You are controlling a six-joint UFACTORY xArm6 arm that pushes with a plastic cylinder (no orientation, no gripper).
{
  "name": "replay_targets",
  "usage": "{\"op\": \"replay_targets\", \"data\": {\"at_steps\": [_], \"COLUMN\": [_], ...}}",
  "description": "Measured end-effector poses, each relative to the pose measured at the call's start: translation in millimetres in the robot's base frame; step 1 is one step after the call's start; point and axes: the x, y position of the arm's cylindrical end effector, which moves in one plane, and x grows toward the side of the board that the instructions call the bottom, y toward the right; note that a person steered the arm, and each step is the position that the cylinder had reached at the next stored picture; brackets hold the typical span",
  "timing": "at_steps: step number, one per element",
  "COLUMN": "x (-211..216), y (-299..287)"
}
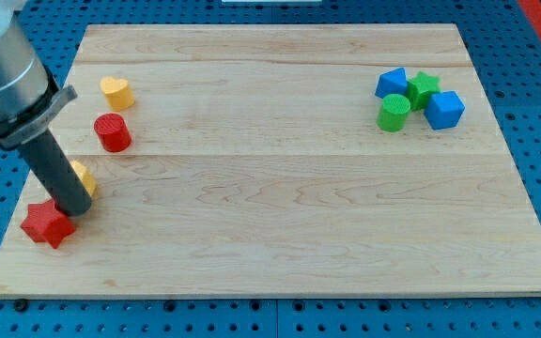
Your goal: Move the red circle in between the yellow blocks
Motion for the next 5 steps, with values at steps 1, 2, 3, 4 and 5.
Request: {"op": "replay_targets", "data": {"at_steps": [1,2,3,4,5], "x": [-13,-21,-52,-76,-92], "y": [4,45,57,47,37]}}
